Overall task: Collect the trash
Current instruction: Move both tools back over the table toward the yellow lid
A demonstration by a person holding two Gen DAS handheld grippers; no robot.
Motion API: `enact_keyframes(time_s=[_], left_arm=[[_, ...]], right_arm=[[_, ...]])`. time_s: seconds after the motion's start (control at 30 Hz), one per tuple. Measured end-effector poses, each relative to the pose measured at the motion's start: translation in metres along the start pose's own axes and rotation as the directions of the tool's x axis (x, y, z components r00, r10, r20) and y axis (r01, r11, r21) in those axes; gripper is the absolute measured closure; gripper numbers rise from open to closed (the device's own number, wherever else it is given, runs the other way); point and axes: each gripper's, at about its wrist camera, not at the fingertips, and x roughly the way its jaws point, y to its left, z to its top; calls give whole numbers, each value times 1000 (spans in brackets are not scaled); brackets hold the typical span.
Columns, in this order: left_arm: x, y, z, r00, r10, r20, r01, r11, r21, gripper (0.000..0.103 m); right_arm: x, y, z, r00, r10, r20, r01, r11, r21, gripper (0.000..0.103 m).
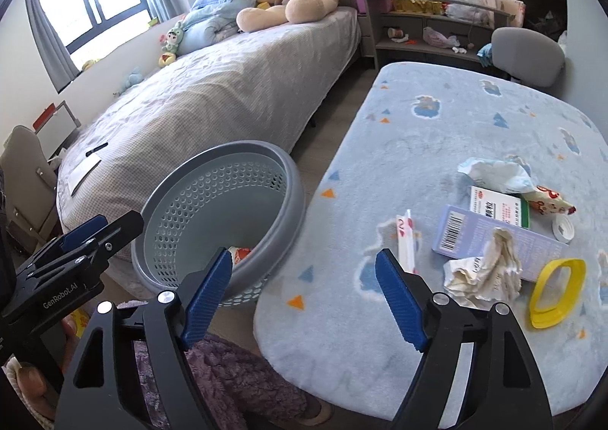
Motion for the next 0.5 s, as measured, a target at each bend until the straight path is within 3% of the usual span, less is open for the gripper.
enact_keyframes(time_s=[0.5], left_arm=[[8, -101, -17, 991, -134, -31, 136, 982, 130, 24]], right_arm=[[-59, -101, -41, 984, -172, 36, 164, 974, 159, 27]])
